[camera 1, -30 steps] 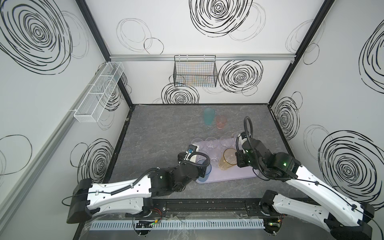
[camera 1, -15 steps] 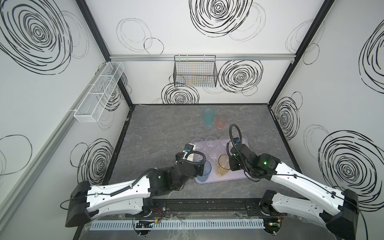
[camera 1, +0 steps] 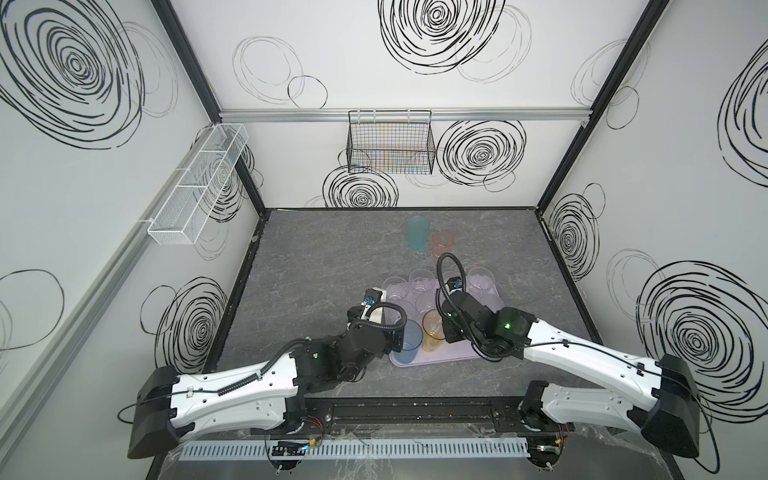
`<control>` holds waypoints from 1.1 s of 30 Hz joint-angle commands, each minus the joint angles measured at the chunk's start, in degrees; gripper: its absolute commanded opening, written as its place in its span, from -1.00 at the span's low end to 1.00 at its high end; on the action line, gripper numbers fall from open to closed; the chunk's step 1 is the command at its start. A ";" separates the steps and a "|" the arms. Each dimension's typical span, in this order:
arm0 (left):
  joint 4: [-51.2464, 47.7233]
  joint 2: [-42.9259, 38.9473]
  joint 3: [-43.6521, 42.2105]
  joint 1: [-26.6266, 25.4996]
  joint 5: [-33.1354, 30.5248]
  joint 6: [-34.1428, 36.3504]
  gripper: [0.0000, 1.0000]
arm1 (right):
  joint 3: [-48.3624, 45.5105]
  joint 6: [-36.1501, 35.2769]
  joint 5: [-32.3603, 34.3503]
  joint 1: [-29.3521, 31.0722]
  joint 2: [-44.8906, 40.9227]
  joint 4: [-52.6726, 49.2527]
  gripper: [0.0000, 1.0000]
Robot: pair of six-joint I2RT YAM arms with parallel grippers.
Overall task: Place the glasses into the tray
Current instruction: 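Lower the yellow cup onto the tray beside the blue cup with the right gripper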
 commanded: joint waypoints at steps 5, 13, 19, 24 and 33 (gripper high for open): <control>1.91 -1.84 -0.92 0.89 -0.03 -0.77 0.98 | 4.26 1.97 0.79 2.67 2.95 -9.33 -0.95; 1.96 -2.53 -1.38 1.43 0.14 -0.68 0.98 | 3.04 1.78 -0.94 2.85 1.57 -9.29 -0.96; 1.36 -3.17 -1.39 1.61 -0.03 -0.61 0.98 | 2.85 2.13 -1.55 2.68 2.47 -8.20 -0.76; 0.94 -4.14 -1.86 2.06 -0.49 -0.58 0.98 | 5.98 1.63 -0.14 2.59 1.69 -10.10 -0.32; 1.60 -4.28 -2.73 3.22 -0.21 -0.28 0.98 | 11.81 -5.24 1.46 -0.92 -2.75 -5.89 0.06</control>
